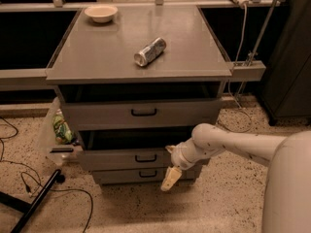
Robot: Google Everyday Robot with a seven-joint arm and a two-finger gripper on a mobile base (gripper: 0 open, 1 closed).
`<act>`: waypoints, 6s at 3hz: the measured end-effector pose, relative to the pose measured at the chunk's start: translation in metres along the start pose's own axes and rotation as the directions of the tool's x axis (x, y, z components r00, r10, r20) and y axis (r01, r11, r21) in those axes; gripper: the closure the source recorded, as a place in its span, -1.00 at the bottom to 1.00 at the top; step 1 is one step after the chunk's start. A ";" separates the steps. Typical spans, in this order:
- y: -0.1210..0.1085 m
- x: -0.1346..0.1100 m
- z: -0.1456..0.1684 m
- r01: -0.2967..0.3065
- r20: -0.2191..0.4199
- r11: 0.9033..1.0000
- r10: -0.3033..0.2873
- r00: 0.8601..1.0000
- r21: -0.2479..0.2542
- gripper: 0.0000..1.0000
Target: Open middle drawer
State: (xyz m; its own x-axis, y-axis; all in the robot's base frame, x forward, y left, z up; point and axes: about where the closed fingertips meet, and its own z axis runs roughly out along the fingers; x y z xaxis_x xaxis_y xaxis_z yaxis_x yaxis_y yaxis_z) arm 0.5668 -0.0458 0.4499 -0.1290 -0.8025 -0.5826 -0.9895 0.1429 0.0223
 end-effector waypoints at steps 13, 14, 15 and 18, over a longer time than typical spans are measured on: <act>-0.024 0.033 0.021 -0.090 -0.133 0.996 0.087 0.987 -0.018 -1.00; -0.009 0.033 0.020 -0.110 -0.135 0.993 0.103 0.986 -0.045 -1.00; -0.009 0.033 0.020 -0.110 -0.135 0.993 0.103 0.986 -0.045 -1.00; 0.017 0.033 0.023 -0.135 -0.131 0.987 0.123 0.984 -0.090 -1.00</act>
Offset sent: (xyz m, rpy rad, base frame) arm 0.0570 -0.0023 0.0277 -0.1113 -0.2495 -0.0474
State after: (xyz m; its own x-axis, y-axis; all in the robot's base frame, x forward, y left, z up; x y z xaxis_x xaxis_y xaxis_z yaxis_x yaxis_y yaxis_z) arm 0.5468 -0.0572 0.4125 -0.2570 -0.8480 -0.4635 -0.9648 0.1974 0.1737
